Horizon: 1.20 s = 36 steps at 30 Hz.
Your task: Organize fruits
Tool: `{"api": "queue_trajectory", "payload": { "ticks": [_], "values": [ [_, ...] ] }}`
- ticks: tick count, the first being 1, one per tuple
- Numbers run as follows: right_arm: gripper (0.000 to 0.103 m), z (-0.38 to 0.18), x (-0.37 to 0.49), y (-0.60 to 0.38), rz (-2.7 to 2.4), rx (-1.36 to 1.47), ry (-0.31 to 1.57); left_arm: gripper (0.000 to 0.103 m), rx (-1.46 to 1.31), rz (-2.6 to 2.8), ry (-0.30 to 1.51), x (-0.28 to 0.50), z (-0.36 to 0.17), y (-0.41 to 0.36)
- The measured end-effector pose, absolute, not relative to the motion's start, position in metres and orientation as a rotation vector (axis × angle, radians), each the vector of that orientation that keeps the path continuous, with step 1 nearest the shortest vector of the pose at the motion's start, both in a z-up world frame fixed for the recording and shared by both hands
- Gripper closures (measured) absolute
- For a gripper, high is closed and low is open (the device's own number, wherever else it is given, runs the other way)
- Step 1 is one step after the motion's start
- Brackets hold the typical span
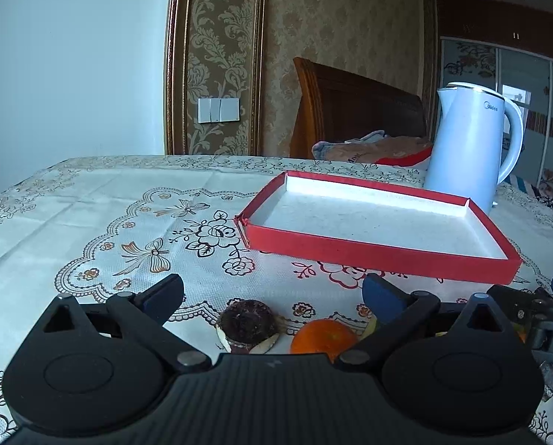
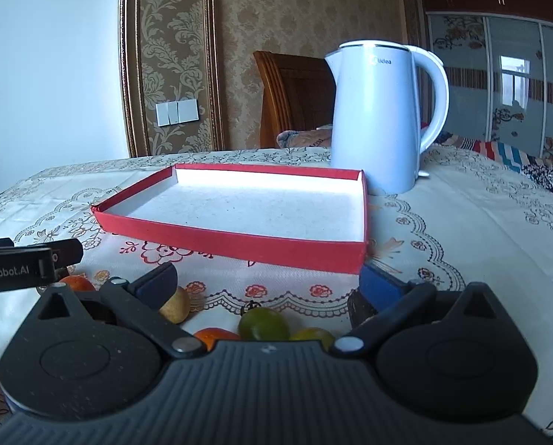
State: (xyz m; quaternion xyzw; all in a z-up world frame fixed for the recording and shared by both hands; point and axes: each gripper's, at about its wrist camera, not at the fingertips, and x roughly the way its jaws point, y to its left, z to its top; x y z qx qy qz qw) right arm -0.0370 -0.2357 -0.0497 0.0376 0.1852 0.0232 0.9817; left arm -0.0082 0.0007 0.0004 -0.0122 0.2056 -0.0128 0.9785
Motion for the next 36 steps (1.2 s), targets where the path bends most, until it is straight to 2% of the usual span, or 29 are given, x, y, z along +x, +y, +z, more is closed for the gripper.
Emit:
{"api": "queue_trajectory", "payload": {
  "ticks": [5,12,36],
  "values": [
    [0.0,-0.05,-0.037,-0.236,0.038,0.082,0.373,0.0,-0.025,0.006,0.387,-0.012,0.004,0.004],
    [0.0,-0.053,-0.03,-0.247,0.022,0.144,0.416,0.0,-0.029,-0.064,0.491,-0.005,0.002,0.004],
    [0.0,-0.051,-0.034,-0.247,0.015,0.15,0.395,0.0,0.064,-0.047,0.518,-0.003,-0.007,-0.008]
  ]
}}
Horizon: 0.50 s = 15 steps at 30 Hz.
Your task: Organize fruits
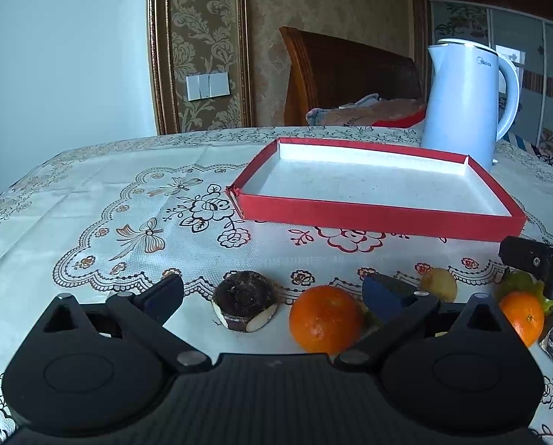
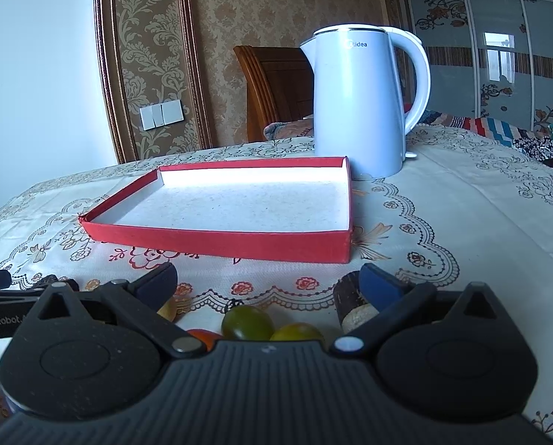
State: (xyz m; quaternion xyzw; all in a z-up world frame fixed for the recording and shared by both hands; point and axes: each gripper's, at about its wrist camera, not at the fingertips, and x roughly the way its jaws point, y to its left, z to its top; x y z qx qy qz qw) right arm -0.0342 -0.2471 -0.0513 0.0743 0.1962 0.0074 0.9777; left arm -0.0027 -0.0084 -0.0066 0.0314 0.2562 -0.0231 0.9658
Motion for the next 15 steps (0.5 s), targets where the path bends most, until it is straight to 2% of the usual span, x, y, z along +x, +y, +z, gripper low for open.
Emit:
{"api": "queue_trajectory", "payload": {
  "ticks": [15],
  "values": [
    [0.0,-0.0509,-0.0334,-0.246,0.004,0.151,0.399,0.0,0.069,-0.051,0.529,-0.0017,-0.0088,-0.0092]
  ]
}}
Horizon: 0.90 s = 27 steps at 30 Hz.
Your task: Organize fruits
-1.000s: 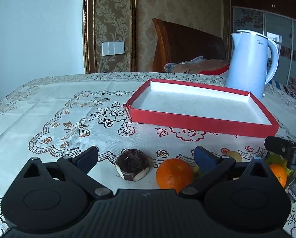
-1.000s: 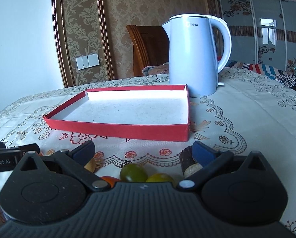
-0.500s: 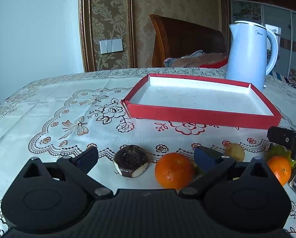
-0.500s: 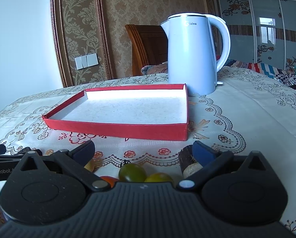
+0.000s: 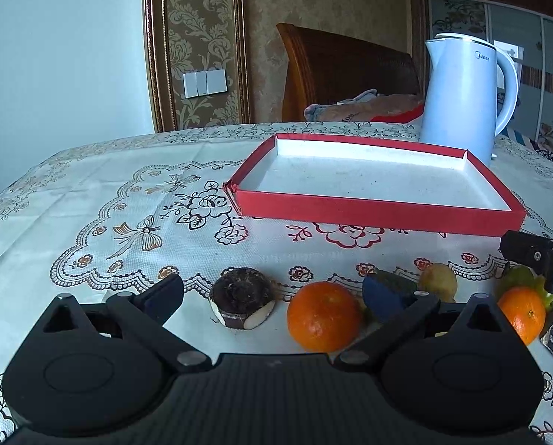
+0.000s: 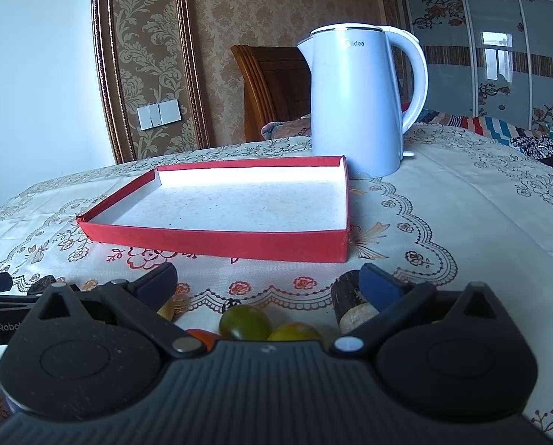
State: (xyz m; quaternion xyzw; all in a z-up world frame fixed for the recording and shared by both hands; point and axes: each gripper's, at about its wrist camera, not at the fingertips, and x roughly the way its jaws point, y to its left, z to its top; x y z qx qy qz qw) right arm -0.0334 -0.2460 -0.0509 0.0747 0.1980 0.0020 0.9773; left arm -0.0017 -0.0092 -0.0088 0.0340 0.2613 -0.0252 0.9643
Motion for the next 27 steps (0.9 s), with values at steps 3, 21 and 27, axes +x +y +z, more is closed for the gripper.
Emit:
{"api": "queue_trajectory", "payload": {
  "ticks": [3,21,27],
  "values": [
    [0.0,-0.049,-0.038,-0.249,0.003,0.157,0.383,0.0,0.068,-0.05,0.527,-0.002,-0.008,-0.009],
    [0.008,-0.061,-0.113,-0.308,0.043,0.121,0.421,0.0,0.066,-0.058,0.544,-0.001,-0.008,-0.008],
    [0.02,-0.064,-0.116,-0.288,0.155,0.072,0.447,0.0,0.049,-0.056,0.552,0.0,-0.008,-0.005]
  ]
}}
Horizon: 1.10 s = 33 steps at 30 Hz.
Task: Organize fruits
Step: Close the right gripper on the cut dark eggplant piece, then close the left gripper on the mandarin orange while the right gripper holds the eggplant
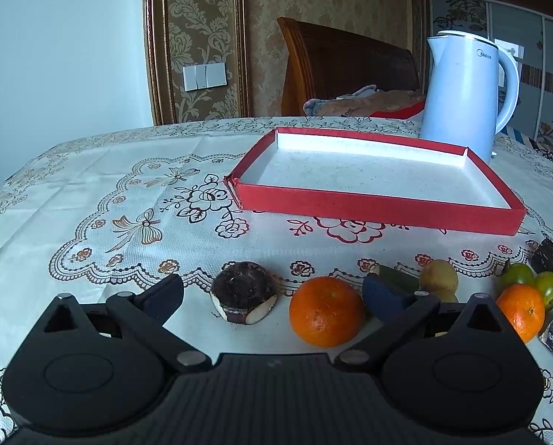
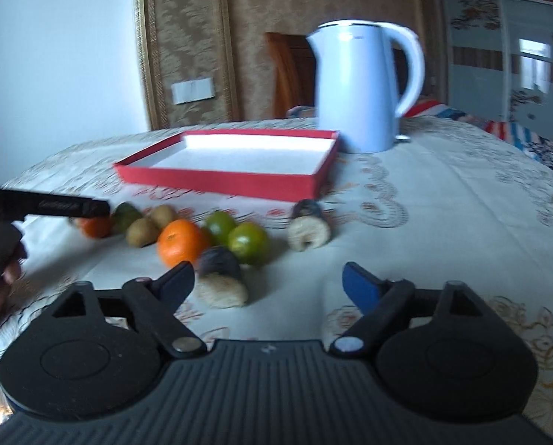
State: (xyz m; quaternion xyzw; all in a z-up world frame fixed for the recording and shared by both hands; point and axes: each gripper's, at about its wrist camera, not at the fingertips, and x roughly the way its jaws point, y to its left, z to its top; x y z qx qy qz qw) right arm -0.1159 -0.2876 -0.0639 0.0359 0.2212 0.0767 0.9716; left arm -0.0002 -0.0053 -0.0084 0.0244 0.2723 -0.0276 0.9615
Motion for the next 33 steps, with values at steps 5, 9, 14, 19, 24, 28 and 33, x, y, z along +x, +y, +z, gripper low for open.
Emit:
{"api": "queue_trajectory", "payload": {
  "ticks": [5,9,14,19,24,28,33],
  "values": [
    [0.049,-0.064,-0.1,-0.27,0.206,0.051,0.501,0.0,0.02,-0.061,0.559,0.0,-0.008,0.001],
    [0.067,-0.07,-0.086,-0.266,0.216,0.055,0.551,0.0,-0.005,-0.065,0.561,-0.001,-0.007,0.007],
    [0.071,-0.071,-0.079,-0.263,0.208,0.035,0.544,0.0,-0.042,-0.063,0.558,-0.003,-0.005,0.015],
    [0.072,-0.072,-0.079,-0.267,0.217,0.066,0.541,0.0,-0.02,-0.076,0.54,-0.01,-0.005,0.016],
    [0.072,-0.072,-0.078,-0.271,0.225,0.09,0.544,0.0,0.083,-0.113,0.511,-0.017,-0.006,-0.001],
    [0.071,-0.072,-0.077,-0.271,0.226,0.089,0.545,0.0,0.109,-0.125,0.524,-0.015,-0.009,-0.006],
    [0.071,-0.072,-0.077,-0.271,0.226,0.091,0.546,0.0,0.105,-0.124,0.551,-0.01,-0.012,-0.005]
  ]
}}
